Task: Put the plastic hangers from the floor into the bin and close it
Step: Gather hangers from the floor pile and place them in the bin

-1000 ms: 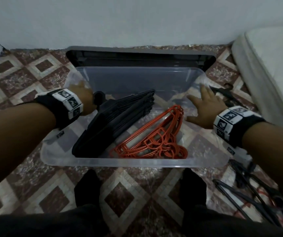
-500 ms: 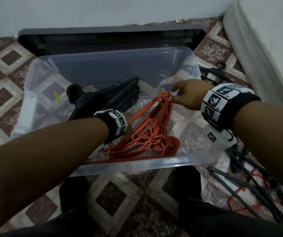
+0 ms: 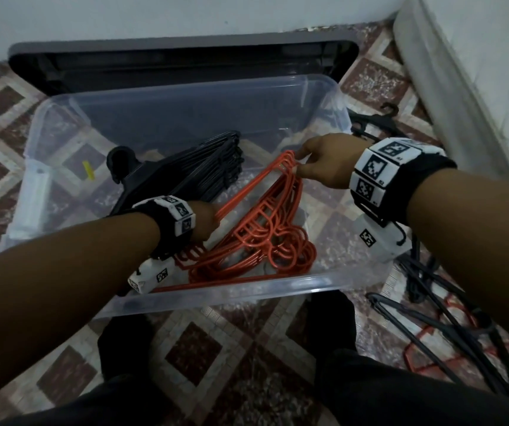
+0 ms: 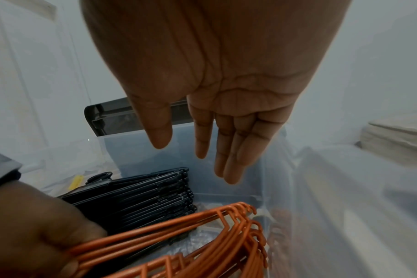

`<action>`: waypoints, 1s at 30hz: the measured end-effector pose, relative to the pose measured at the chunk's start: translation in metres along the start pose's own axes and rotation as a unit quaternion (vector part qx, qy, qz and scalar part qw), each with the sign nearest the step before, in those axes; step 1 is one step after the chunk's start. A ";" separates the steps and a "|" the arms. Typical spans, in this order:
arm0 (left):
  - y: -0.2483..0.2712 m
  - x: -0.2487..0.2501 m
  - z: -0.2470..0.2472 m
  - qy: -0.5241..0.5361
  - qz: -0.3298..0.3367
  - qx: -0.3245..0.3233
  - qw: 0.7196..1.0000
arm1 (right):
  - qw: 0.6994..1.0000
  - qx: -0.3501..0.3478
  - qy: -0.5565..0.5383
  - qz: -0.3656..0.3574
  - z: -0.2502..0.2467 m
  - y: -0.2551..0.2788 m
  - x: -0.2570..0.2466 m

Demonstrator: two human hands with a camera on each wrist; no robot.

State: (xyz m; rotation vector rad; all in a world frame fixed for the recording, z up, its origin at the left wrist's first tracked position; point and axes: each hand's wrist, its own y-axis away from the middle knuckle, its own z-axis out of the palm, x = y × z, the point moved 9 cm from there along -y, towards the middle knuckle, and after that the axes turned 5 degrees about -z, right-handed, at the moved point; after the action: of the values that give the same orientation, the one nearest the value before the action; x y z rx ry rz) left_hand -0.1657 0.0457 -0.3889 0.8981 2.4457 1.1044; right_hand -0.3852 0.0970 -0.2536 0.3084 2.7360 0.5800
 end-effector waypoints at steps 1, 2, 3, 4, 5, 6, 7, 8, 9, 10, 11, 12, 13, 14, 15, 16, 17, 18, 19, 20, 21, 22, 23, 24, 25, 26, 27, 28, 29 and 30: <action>0.000 -0.001 -0.003 0.055 0.008 0.010 0.998 | 1.000 0.002 -0.003 -0.003 0.000 0.001 -0.001; 0.003 -0.006 -0.005 0.141 -0.012 -0.004 0.990 | 1.000 0.004 -0.005 -0.005 -0.001 0.001 -0.002; 0.005 -0.006 -0.004 0.198 -0.009 -0.014 0.980 | 1.000 0.005 -0.006 -0.008 -0.001 0.001 -0.003; 0.005 -0.006 -0.003 0.232 -0.004 -0.022 0.972 | 1.000 0.007 -0.005 -0.011 -0.001 0.001 -0.005; 0.006 -0.005 -0.006 0.269 0.012 -0.031 0.963 | 1.000 0.009 -0.001 -0.017 -0.001 0.002 -0.007; 0.009 -0.006 -0.005 0.297 0.017 -0.048 0.954 | 1.000 0.008 0.007 -0.025 0.001 0.002 -0.010; 0.012 -0.009 -0.004 0.328 0.021 -0.060 0.943 | 0.999 0.004 0.017 -0.038 0.003 0.002 -0.014; 0.016 -0.012 -0.003 0.346 0.025 -0.074 0.935 | 0.998 -0.004 0.027 -0.054 0.006 0.003 -0.019; 0.018 -0.014 -0.003 0.355 0.026 -0.081 0.931 | 0.997 -0.020 0.036 -0.070 0.011 0.005 -0.024; 0.020 -0.017 -0.002 0.365 0.031 -0.088 0.926 | 0.995 -0.041 0.041 -0.084 0.016 0.007 -0.030; 0.021 -0.020 -0.001 0.391 0.034 -0.094 0.915 | 0.993 -0.068 0.037 -0.094 0.022 0.009 -0.035; 0.022 -0.022 0.000 0.430 0.032 -0.104 0.896 | 0.989 -0.099 0.028 -0.104 0.028 0.011 -0.041; 0.023 -0.024 0.003 0.471 0.027 -0.115 0.874 | 0.985 -0.133 0.026 -0.112 0.034 0.013 -0.046; 0.024 -0.026 0.007 0.497 0.020 -0.130 0.857 | 0.979 -0.164 0.040 -0.118 0.039 0.015 -0.051; 0.026 -0.028 0.011 0.517 0.015 -0.145 0.844 | 0.972 -0.188 0.070 -0.124 0.043 0.016 -0.054; 0.027 -0.030 0.014 0.533 0.010 -0.155 0.832 | 0.966 -0.198 0.108 -0.130 0.047 0.016 -0.057; 0.027 -0.032 0.016 0.545 0.006 -0.161 0.823 | 0.961 -0.188 0.151 -0.136 0.047 0.015 -0.060; 0.026 -0.033 0.018 0.557 0.007 -0.170 0.813 | 0.958 -0.157 0.189 -0.146 0.046 0.013 -0.064; 0.027 -0.034 0.019 0.564 0.009 -0.177 0.807 | 0.957 -0.117 0.216 -0.156 0.042 0.012 -0.069; 0.027 -0.036 0.019 0.565 0.007 -0.177 0.806 | 0.957 -0.081 0.227 -0.163 0.039 0.011 -0.073; 0.028 -0.039 0.020 0.567 0.004 -0.177 0.804 | 0.959 -0.059 0.224 -0.164 0.036 0.010 -0.076; 0.028 -0.042 0.022 0.574 -0.003 -0.178 0.799 | 0.963 -0.051 0.210 -0.163 0.035 0.009 -0.078; 0.028 -0.044 0.023 0.579 -0.011 -0.177 0.796 | 0.966 -0.050 0.193 -0.164 0.033 0.008 -0.082; 0.028 -0.047 0.022 0.562 -0.017 -0.163 0.811 | 0.969 -0.046 0.176 -0.169 0.031 0.006 -0.085; 0.027 -0.051 0.017 0.505 -0.027 -0.126 0.853 | 0.970 -0.041 0.164 -0.172 0.029 0.003 -0.089; 0.027 -0.056 0.007 0.412 -0.034 -0.086 0.907 | 0.973 -0.036 0.152 -0.171 0.027 0.001 -0.091; 0.027 -0.058 -0.004 0.300 -0.031 -0.054 0.952 | 0.976 -0.033 0.138 -0.165 0.026 -0.003 -0.092; 0.029 -0.057 -0.017 0.184 -0.023 -0.023 0.982 | 0.979 -0.031 0.127 -0.155 0.026 -0.006 -0.092; 0.031 -0.054 -0.033 0.094 -0.014 0.018 0.995 | 0.981 -0.029 0.125 -0.144 0.027 -0.010 -0.092; 0.035 -0.049 -0.049 0.058 -0.002 0.051 0.997 | 0.983 -0.028 0.126 -0.135 0.028 -0.014 -0.093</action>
State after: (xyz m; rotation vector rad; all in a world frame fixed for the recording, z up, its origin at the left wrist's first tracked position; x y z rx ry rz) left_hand -0.1390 0.0039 -0.3295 0.8810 2.6181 1.0661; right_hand -0.2912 0.0687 -0.2585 -0.1592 2.9246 0.6555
